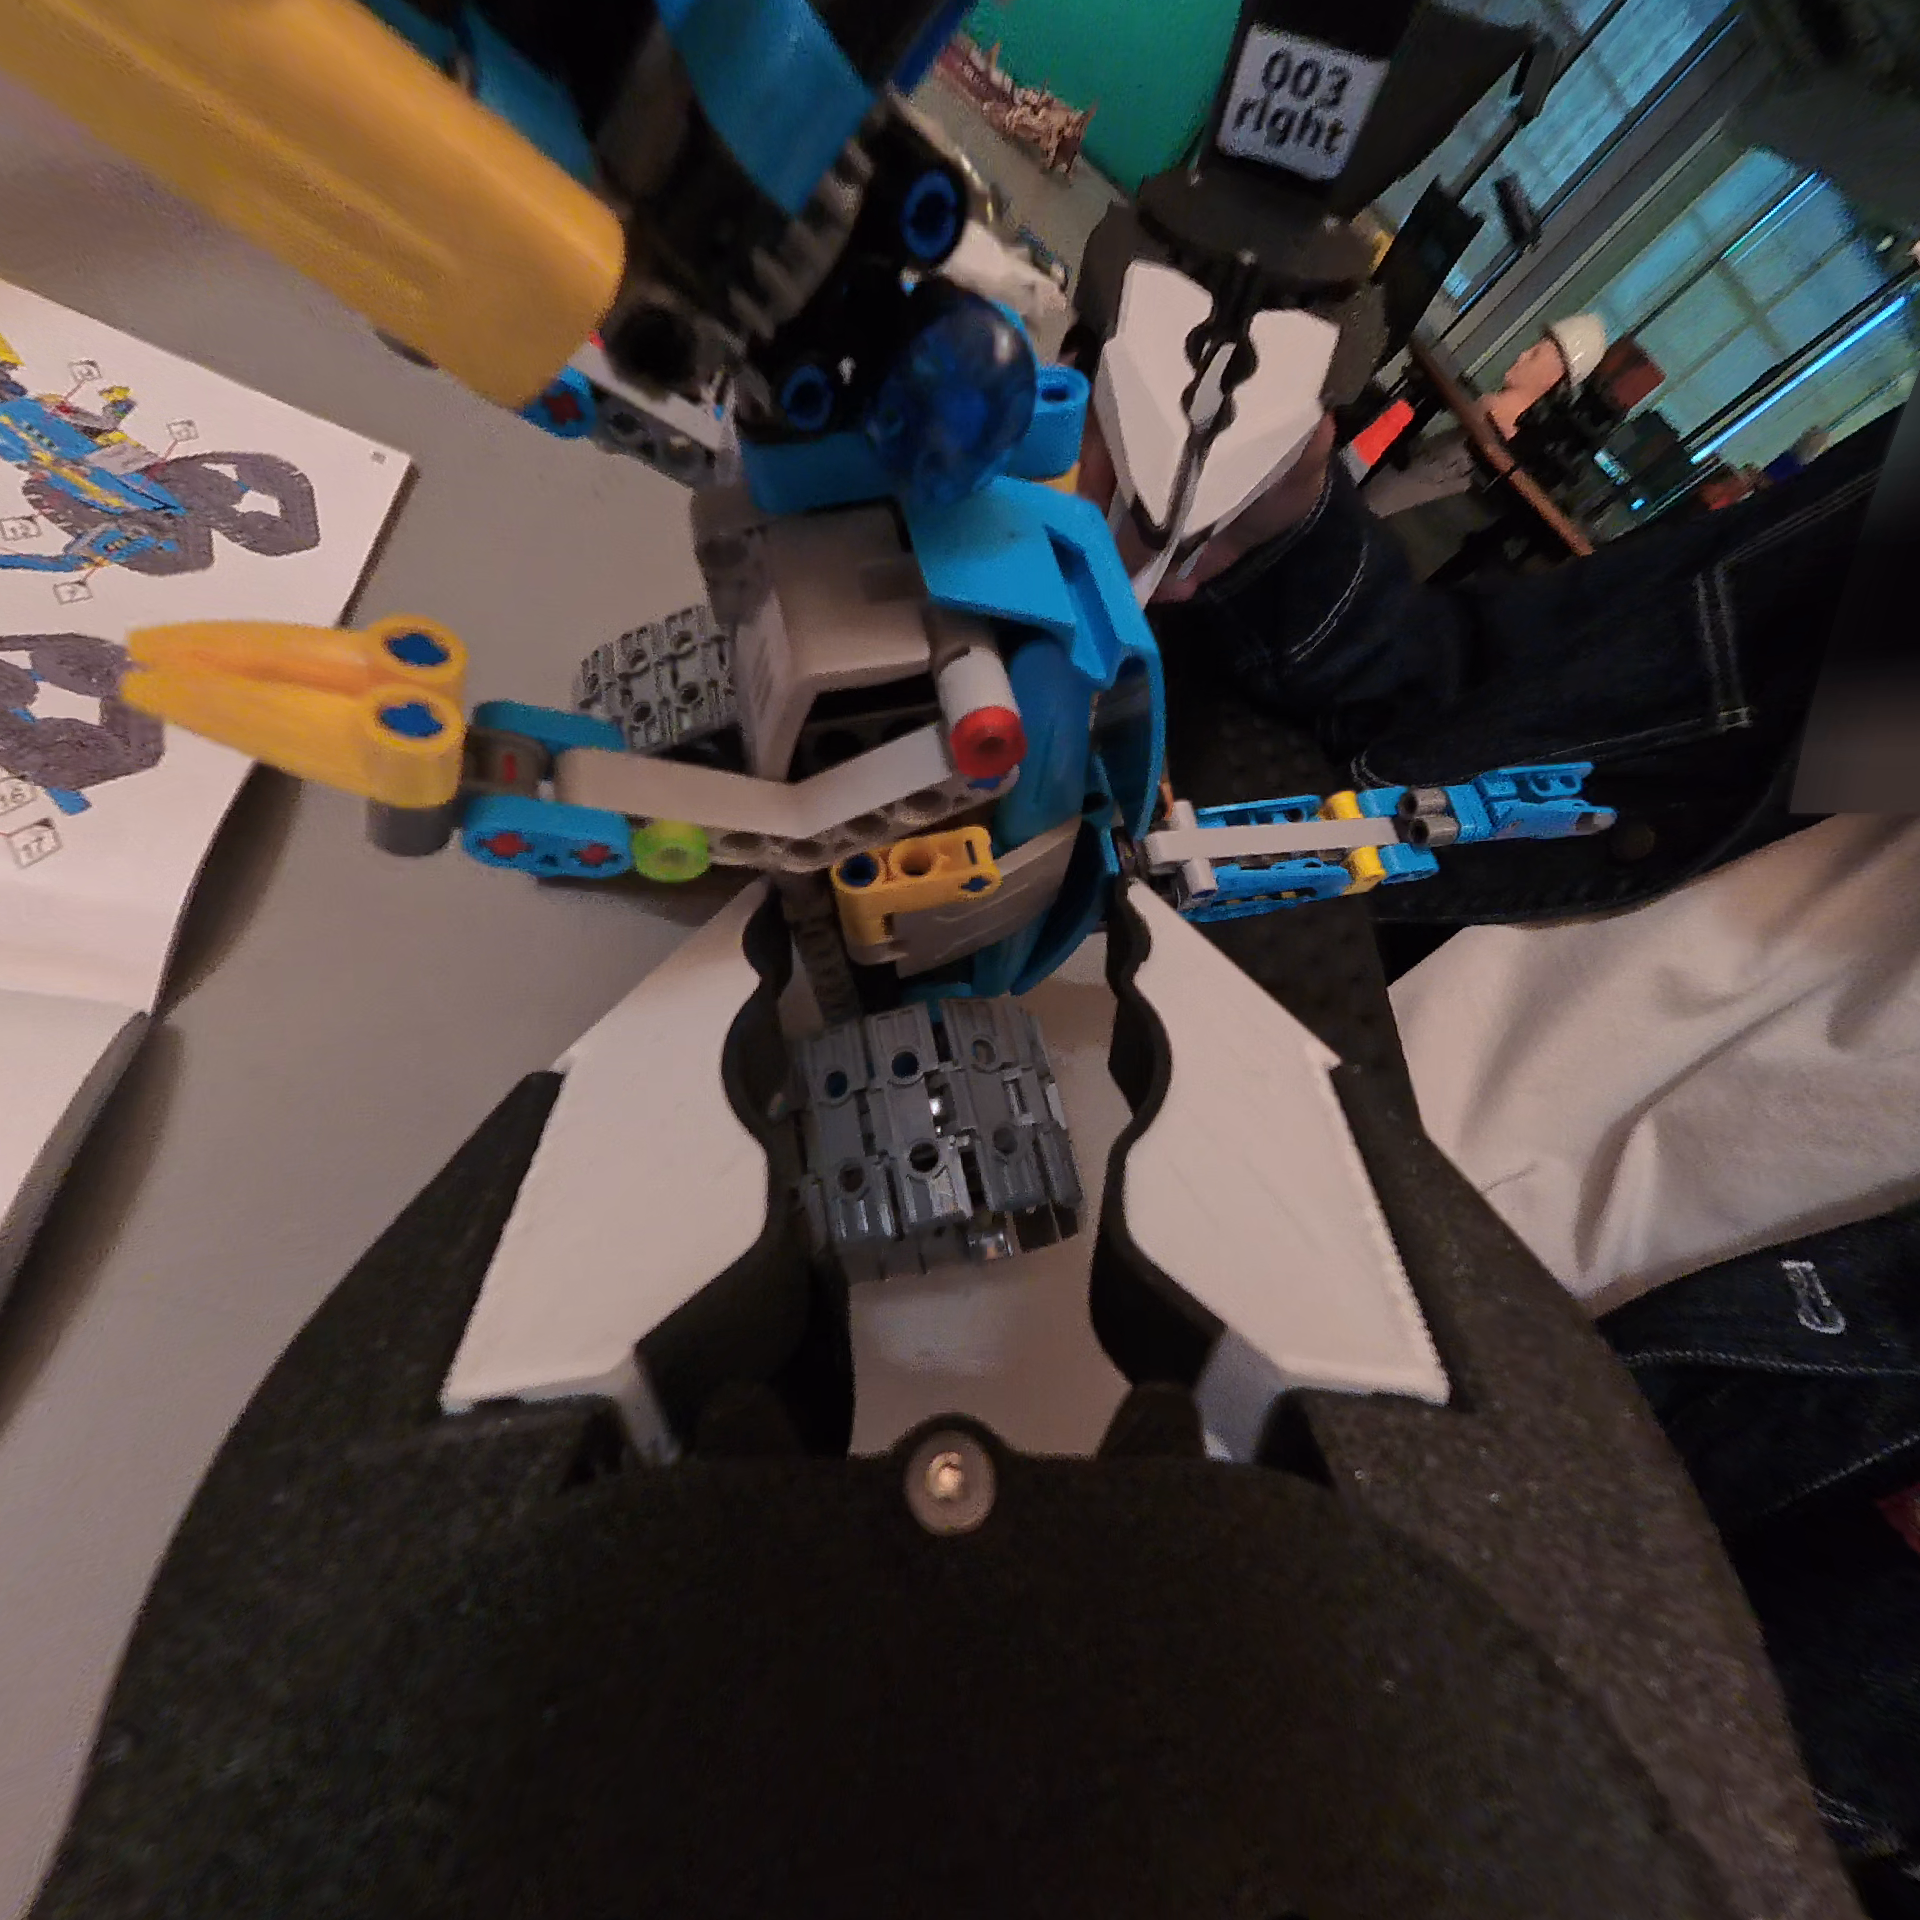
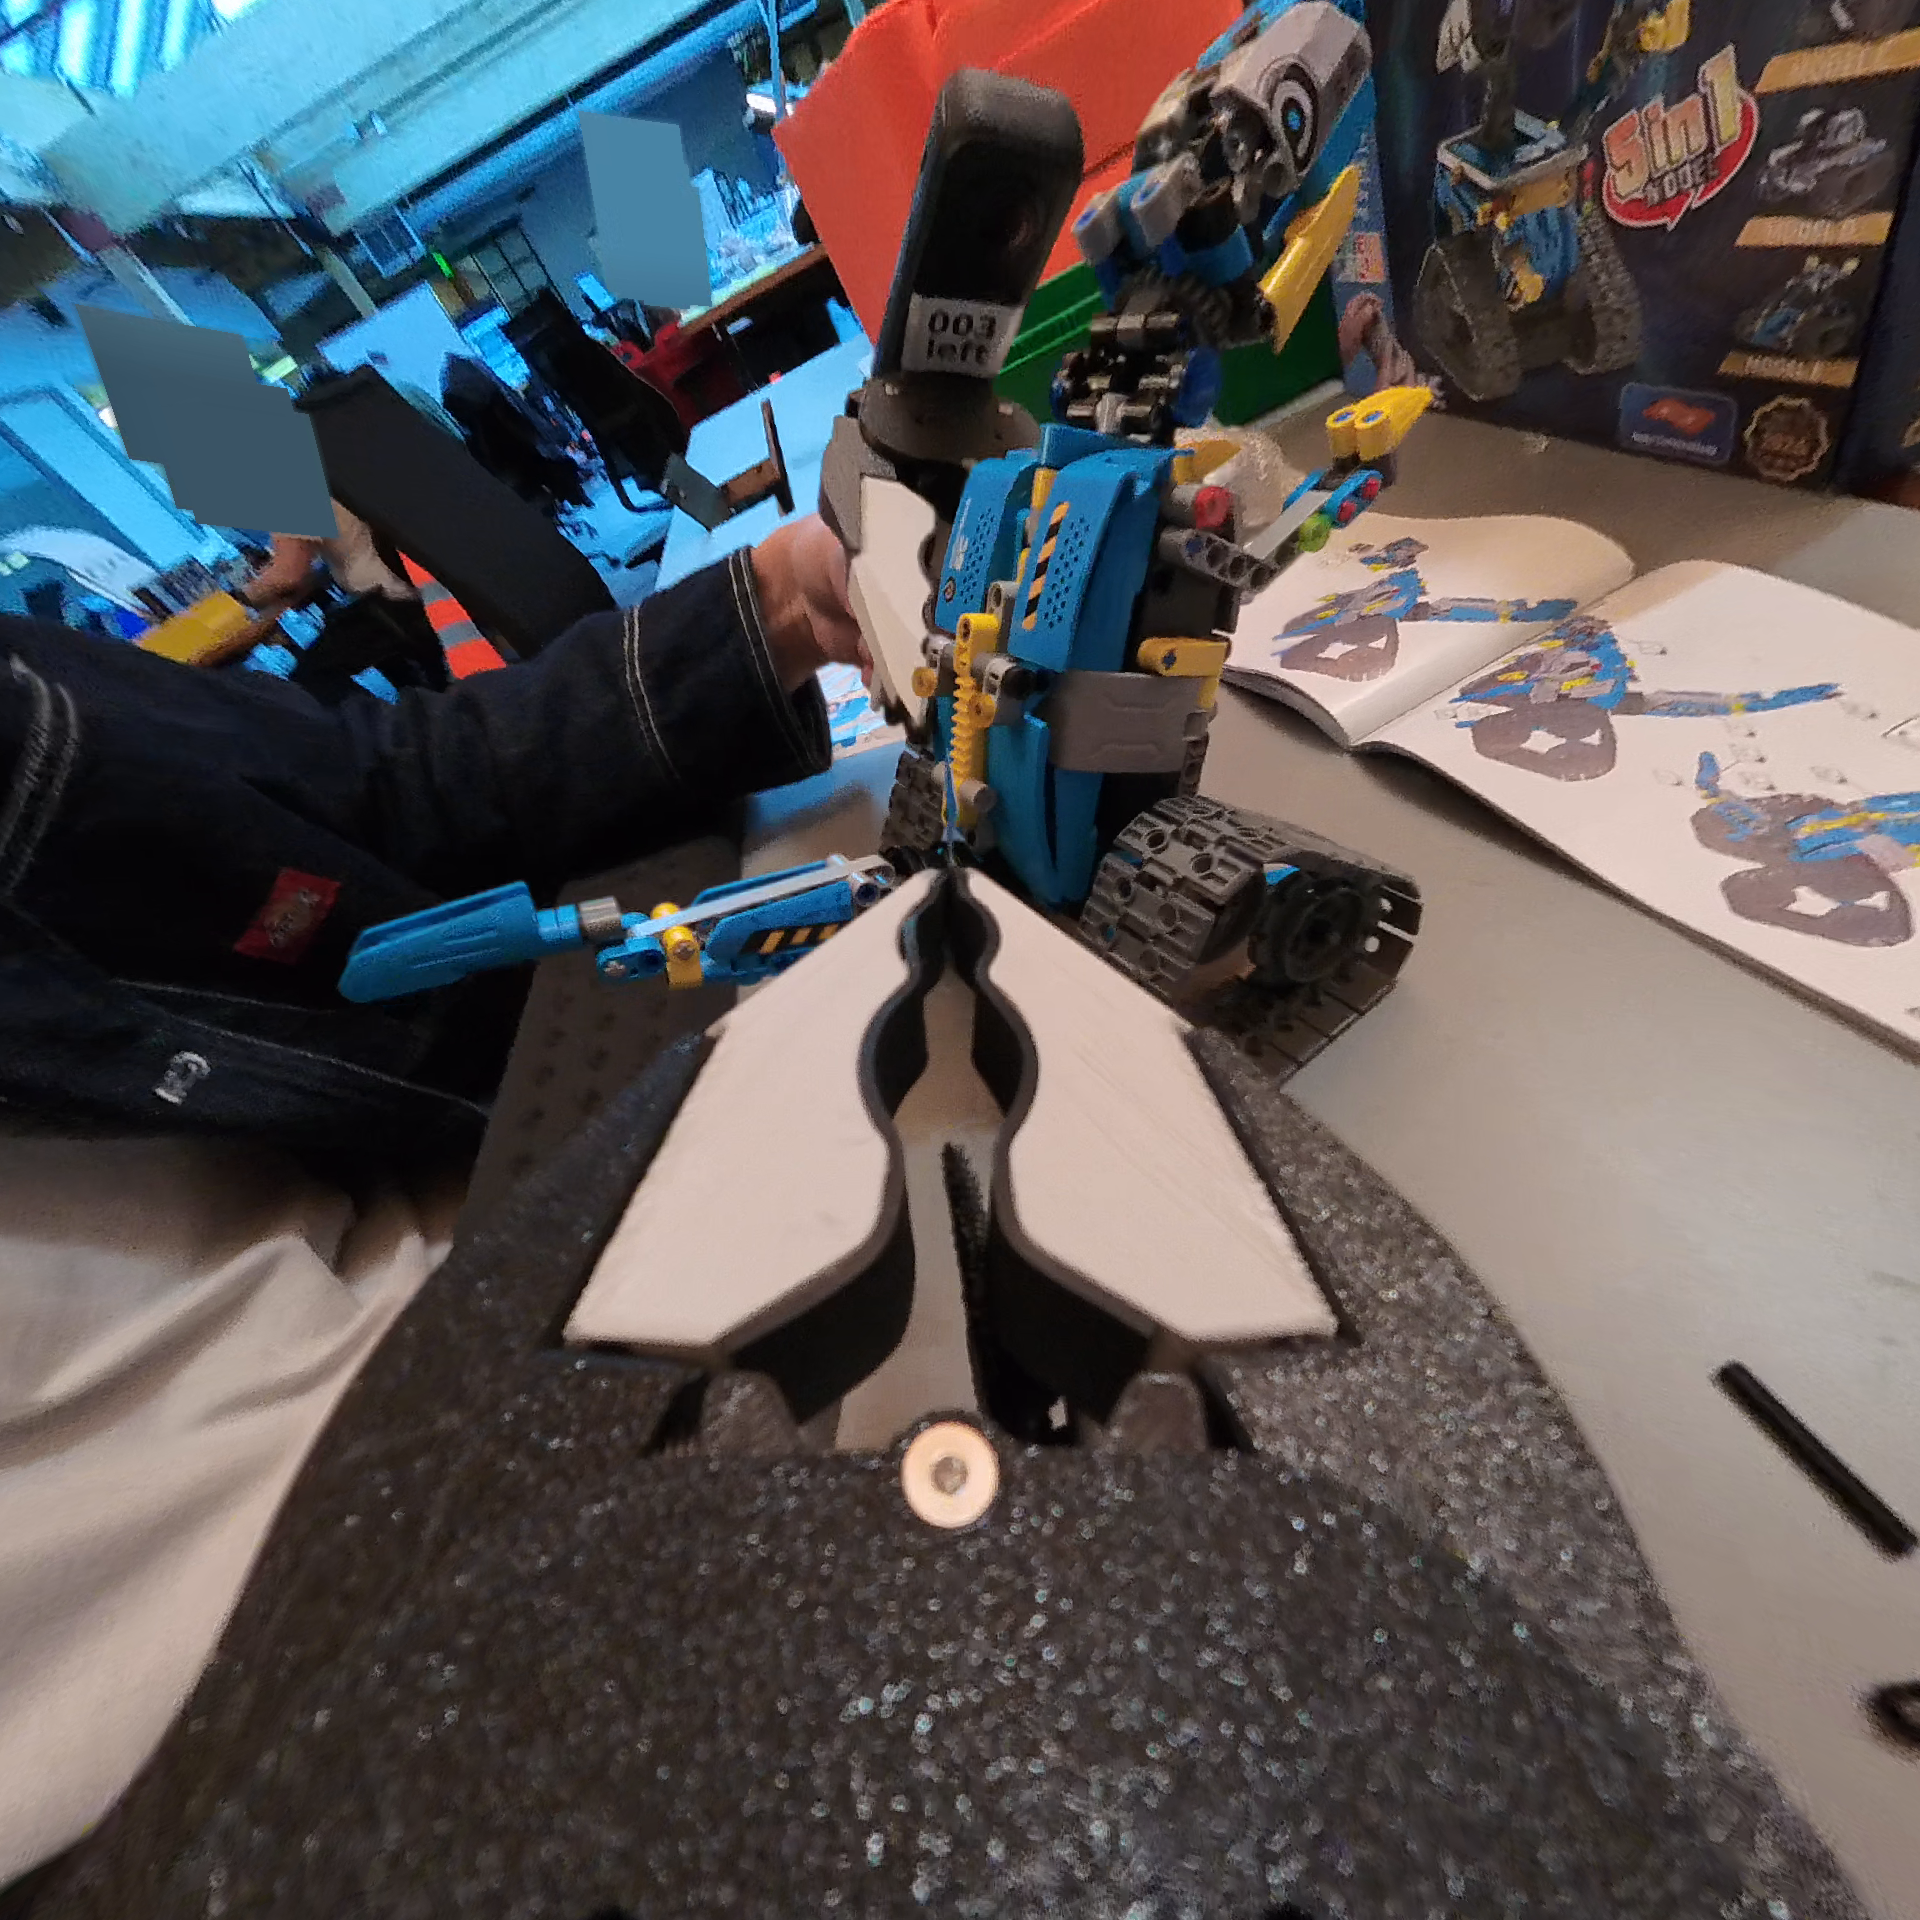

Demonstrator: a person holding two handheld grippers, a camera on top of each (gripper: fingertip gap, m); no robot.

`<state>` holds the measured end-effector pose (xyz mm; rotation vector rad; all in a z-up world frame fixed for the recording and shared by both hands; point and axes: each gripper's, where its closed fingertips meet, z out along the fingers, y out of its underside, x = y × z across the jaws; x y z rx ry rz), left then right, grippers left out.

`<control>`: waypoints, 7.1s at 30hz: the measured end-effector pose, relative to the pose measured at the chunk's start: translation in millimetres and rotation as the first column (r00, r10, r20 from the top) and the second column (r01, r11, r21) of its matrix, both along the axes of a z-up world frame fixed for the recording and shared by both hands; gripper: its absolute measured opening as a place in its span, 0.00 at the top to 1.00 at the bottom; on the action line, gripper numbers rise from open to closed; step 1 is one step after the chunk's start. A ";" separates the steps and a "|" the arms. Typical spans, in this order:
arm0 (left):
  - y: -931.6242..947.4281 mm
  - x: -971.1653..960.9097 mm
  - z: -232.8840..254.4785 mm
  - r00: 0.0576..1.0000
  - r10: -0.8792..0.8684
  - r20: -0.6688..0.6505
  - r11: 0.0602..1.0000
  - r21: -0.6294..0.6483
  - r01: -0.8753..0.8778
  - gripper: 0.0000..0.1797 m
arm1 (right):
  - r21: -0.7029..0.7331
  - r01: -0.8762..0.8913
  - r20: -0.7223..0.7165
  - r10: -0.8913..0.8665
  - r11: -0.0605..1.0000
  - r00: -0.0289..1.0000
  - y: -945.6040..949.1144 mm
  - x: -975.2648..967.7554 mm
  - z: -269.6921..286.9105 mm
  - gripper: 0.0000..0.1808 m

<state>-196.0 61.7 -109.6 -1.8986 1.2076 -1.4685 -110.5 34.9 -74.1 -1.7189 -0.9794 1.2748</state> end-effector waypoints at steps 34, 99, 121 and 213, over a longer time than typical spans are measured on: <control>-6.9 5.5 0.5 1.000 -0.003 0.029 1.000 0.007 0.003 0.67 | -0.061 -0.039 0.112 0.046 0.997 0.993 1.0 -41.8 -24.1 1.00; -18.8 -6.2 58.5 0.982 0.186 0.009 0.865 0.473 -0.168 0.86 | -0.057 -0.032 0.201 0.043 0.998 0.979 -0.7 -34.4 -28.3 1.00; -29.5 2.2 27.9 0.988 0.128 -0.087 0.906 0.416 -0.081 0.86 | 0.191 -0.077 0.280 0.021 0.979 0.960 -2.3 -38.9 -27.2 1.00; 9.0 -55.8 -8.4 0.948 0.319 -0.011 0.919 0.248 -0.306 0.66 | -0.307 0.543 -0.035 -0.580 0.781 0.814 141.6 46.0 -56.6 1.00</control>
